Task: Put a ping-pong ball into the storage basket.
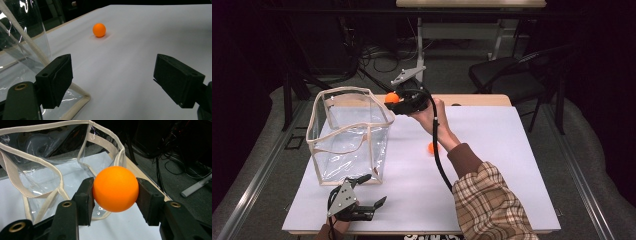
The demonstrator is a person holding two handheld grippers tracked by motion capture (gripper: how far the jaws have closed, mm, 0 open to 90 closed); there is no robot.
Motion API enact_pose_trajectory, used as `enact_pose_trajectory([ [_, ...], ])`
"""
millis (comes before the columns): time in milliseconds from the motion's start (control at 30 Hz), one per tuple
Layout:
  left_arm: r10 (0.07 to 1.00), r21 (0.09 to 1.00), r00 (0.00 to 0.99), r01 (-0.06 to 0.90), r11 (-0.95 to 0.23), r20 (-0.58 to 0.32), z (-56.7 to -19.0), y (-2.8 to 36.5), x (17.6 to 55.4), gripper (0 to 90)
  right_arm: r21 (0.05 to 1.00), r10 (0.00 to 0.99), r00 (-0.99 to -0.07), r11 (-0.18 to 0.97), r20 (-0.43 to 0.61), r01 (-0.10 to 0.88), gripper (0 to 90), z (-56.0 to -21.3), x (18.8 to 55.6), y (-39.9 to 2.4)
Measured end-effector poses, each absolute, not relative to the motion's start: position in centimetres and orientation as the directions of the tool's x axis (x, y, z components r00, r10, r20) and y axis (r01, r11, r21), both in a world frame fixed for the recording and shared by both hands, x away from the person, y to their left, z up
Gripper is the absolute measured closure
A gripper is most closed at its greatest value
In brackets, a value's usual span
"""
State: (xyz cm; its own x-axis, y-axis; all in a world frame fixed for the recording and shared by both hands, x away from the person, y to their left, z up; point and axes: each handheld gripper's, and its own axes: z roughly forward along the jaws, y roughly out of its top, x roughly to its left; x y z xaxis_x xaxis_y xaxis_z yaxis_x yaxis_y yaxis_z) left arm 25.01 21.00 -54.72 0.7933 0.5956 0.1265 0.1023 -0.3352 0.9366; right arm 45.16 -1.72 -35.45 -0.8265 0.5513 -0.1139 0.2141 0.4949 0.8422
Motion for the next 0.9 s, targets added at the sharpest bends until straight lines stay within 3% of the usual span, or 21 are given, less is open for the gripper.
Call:
enact_pose_trajectory([
  [900,0.595,0.937,0.794,0.102,-0.333,0.125,-54.7,21.0,25.0,15.8,0.838,0.531,-0.841,0.502,-0.104,0.213,50.9,-36.1,45.5,1.1],
])
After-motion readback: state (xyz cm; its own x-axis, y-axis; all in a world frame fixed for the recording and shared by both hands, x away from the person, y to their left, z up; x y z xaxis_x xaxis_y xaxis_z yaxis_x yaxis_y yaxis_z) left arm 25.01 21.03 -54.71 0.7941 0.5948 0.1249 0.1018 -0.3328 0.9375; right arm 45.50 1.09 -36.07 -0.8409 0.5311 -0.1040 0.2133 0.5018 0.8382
